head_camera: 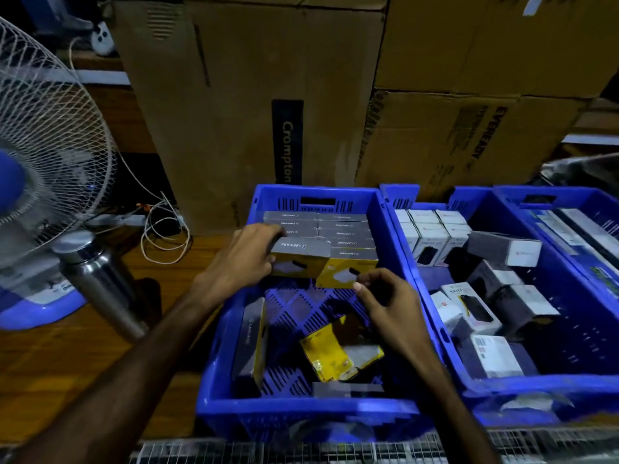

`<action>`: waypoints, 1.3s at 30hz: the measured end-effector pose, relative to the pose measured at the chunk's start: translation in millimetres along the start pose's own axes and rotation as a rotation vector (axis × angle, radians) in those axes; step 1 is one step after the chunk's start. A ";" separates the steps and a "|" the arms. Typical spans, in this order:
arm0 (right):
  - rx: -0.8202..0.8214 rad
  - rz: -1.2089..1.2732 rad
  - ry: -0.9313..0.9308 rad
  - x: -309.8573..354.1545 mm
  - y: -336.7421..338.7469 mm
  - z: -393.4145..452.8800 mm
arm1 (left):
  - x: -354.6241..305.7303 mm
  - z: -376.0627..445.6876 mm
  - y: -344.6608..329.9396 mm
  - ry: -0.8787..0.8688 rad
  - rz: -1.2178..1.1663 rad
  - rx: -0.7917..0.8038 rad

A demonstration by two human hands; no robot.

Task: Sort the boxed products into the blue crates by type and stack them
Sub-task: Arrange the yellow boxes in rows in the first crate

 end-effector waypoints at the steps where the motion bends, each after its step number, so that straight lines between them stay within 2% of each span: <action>1: -0.016 -0.031 0.027 2.4 8.0 -1.0 | -0.4 5.0 -2.6 -0.024 0.035 0.018; 7: -0.072 -0.155 0.199 17.8 42.9 -11.1 | 2.2 25.0 -9.2 -0.121 0.318 0.054; 11: -0.088 -0.154 0.237 18.5 52.7 -19.4 | 1.9 33.9 -14.6 -0.153 0.494 0.060; 21: -0.087 -0.079 0.210 13.5 53.5 -20.4 | -2.6 52.7 -41.7 -0.122 0.704 0.244; 30: -0.143 -0.073 0.211 10.7 59.8 -21.0 | -22.7 55.4 -50.7 -0.120 0.791 0.119; 37: -0.172 -0.068 0.210 12.8 62.5 -21.4 | -55.2 50.9 -70.1 -0.237 0.782 -0.016; 39: -0.172 -0.074 0.206 11.7 63.4 -21.6 | -61.8 49.8 -75.5 -0.252 0.786 -0.003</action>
Point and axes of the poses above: each hand's wrist, its own z-axis towards the middle knuckle, its own y-axis out of the back of the hand, x = y × z, the point moved 9 cm from there along z, towards the middle knuckle, and after that the axes turned 15 degrees about z, right-handed, at the moved point
